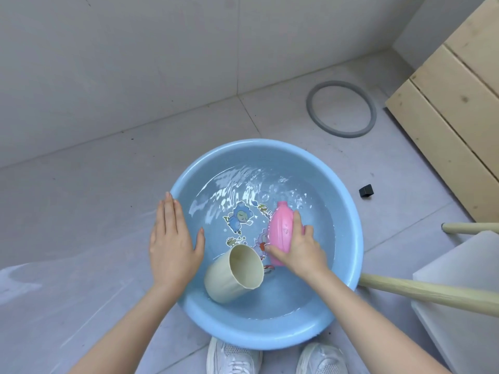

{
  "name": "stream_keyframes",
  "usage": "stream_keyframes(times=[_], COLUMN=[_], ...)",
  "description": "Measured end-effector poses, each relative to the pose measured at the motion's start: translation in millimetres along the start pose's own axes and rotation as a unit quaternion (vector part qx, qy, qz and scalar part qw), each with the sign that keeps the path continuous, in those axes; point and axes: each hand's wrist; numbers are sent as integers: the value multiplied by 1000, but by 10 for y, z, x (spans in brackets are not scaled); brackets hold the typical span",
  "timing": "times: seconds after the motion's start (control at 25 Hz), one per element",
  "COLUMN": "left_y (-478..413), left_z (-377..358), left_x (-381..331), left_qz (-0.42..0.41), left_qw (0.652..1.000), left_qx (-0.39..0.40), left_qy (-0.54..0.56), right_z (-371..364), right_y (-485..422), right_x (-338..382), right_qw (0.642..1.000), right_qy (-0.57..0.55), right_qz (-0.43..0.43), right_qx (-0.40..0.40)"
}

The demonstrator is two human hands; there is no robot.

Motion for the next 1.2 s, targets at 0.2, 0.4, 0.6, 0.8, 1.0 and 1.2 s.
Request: stream_keyframes(times=[0.2, 0.4, 0.6, 0.8, 1.0, 1.2], left_y=[-4, -3, -5, -4, -6, -12], left_z=[-2, 2, 8, 14, 14, 18], left_x=[1, -4, -6, -10, -10, -10], left_qz=[-5, -2, -1, 0, 0, -1], left_qw=[1000, 1000, 1000, 1000, 1000, 1000], left_qx=[2, 7, 9, 7, 5, 5], left_qy=[-6, -9, -11, -14, -17, -23], right_z=[-42, -56, -71, -54, -72, -99], right_y=[-10, 10, 13, -4, -17, -23], right_x=[16, 30, 32, -1, -34, -36], right_qw=[1000, 1000, 1000, 1000, 1000, 1000], right_qy=[4, 12, 14, 15, 14, 18], right_qz=[2, 13, 11, 8, 6, -1], right_qx=[4, 2, 0, -7, -7, -5])
Point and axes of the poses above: each hand's wrist, its own y-axis away from the middle knuckle, its own z-axis out of the back of the hand, x = y × z, and after that the axes turned 1 degree about x, right-handed
